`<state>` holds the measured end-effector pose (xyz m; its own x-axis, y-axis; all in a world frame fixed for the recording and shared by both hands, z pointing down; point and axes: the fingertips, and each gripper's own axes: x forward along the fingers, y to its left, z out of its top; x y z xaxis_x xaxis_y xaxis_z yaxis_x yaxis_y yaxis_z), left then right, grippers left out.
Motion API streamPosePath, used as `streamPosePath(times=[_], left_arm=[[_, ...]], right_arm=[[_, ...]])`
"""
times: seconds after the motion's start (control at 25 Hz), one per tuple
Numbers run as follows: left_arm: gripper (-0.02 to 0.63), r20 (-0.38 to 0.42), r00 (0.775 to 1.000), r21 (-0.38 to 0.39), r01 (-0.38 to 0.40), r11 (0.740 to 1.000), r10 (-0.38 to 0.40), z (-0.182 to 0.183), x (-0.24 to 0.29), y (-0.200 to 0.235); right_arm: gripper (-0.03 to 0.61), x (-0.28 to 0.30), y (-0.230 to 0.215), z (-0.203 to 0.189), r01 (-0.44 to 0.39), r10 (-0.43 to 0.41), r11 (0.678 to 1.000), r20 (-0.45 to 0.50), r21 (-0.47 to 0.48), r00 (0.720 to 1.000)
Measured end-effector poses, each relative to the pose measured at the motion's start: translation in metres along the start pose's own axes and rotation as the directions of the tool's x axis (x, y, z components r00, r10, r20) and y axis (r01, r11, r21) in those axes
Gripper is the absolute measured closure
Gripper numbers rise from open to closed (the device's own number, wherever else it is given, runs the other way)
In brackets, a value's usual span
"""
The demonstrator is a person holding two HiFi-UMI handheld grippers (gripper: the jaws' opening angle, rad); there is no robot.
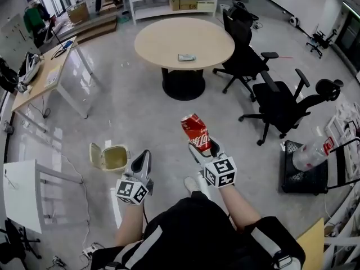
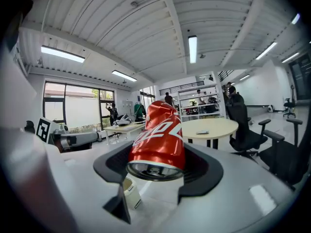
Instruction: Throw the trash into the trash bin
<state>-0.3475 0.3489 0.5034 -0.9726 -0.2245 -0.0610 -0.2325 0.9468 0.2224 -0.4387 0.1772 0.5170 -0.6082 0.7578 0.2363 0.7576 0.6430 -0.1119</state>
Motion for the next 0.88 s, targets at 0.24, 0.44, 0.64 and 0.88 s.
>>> streamPosePath(times=[0.24, 0.44, 0.64, 0.88], left_arm=[[0.614, 0.057, 0.987, 0.062, -0.152, 0.986, 0.149, 0.038, 0.045, 0.050], [0.614, 0.093, 0.963, 0.074, -0.258, 0.963, 0.251, 0.051, 0.068, 0.078], [0.614, 0.040, 0.941, 0.026, -0.338, 0.941, 0.337, 0.027, 0.071, 0.093], [0.614, 0.037, 0.880, 0.006, -0.474, 0.881, 0.473, 0.011, 0.047, 0.122]], right_arm=[[0.288, 0.094, -0.018, 0.039, -0.170, 0.171, 0.984, 0.018, -0.055, 0.985], [0.288, 0.151, -0.029, 0.049, -0.276, 0.276, 0.960, -0.001, -0.048, 0.961], [0.288, 0.193, -0.028, 0.041, -0.373, 0.369, 0.926, -0.070, -0.051, 0.927], [0.288, 0.231, -0.008, 0.026, -0.482, 0.472, 0.874, -0.129, -0.060, 0.872]])
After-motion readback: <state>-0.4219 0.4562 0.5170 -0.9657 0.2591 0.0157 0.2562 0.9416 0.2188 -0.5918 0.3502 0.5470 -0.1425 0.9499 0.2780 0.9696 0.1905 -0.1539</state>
